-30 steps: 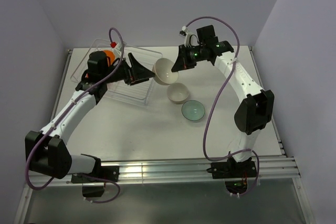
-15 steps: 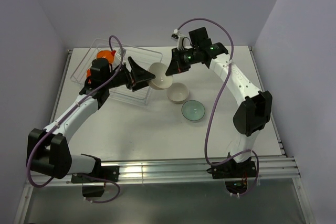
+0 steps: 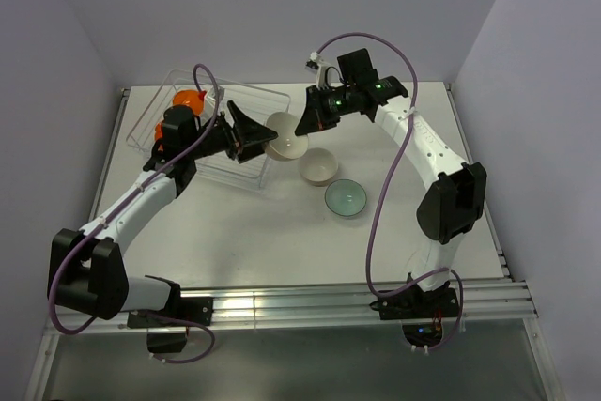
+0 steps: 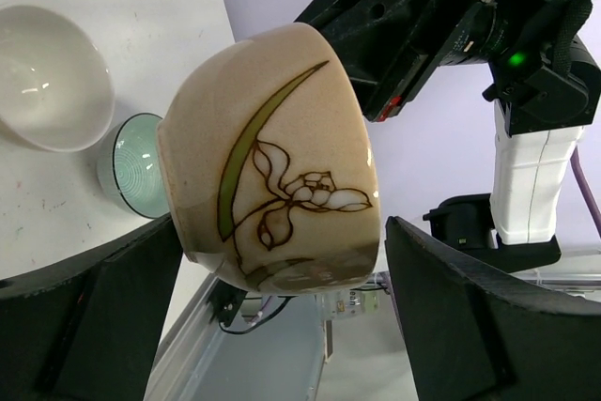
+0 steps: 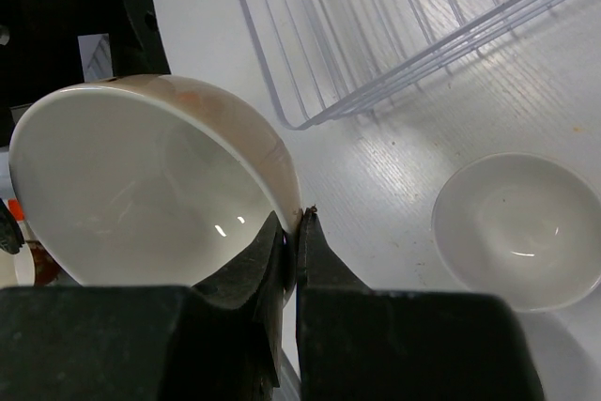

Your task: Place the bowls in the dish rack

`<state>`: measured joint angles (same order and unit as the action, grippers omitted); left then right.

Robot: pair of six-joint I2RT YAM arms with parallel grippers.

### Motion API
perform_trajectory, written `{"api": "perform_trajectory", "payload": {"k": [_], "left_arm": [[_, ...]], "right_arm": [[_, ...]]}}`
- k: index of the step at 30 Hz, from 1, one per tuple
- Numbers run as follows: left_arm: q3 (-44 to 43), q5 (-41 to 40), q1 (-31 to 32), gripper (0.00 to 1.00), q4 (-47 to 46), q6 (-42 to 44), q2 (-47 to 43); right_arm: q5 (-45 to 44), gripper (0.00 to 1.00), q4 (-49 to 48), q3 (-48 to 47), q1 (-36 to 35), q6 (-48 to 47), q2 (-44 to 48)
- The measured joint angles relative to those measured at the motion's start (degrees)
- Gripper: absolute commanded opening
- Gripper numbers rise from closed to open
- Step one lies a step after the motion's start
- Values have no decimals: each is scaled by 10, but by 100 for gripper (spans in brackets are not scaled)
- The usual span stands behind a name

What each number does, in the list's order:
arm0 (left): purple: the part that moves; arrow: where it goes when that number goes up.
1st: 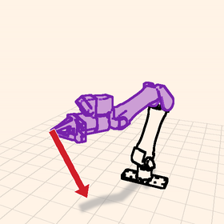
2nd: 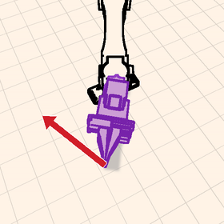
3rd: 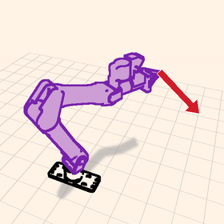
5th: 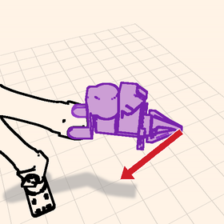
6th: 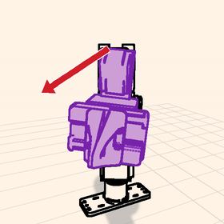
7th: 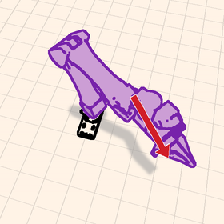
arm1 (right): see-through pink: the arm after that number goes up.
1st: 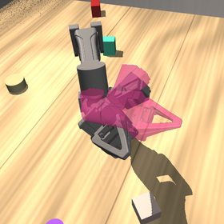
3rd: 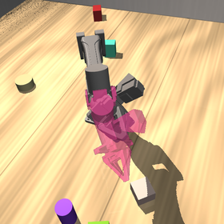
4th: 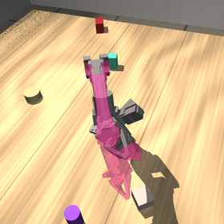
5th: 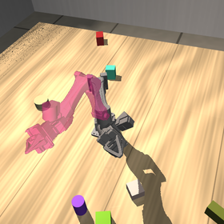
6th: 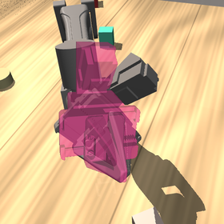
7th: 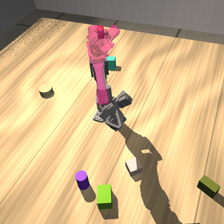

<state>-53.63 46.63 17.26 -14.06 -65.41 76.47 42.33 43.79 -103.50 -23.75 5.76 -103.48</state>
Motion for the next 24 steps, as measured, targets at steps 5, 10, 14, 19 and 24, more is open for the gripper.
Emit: {"api": "perform_trajectory", "payload": {"k": [5, 10, 14, 19, 24], "left_arm": [[0, 0, 2, 82, 0, -3, 2], [0, -1, 2, 60, 0, -4, 3], [0, -1, 2, 25, -1, -5, 3], [0, -3, 2, 0, 2, 0, 3], [-2, -12, -9, 0, 18, 22, 3]], "right_arm": [[4, 0, -1, 0, -1, 2, 0], [3, 0, -1, 0, -1, 2, 0], [3, 0, -1, 0, -1, 2, 0], [3, 16, 1, -3, -2, 2, -3], [8, 30, 0, -27, -6, 10, -30]]}}
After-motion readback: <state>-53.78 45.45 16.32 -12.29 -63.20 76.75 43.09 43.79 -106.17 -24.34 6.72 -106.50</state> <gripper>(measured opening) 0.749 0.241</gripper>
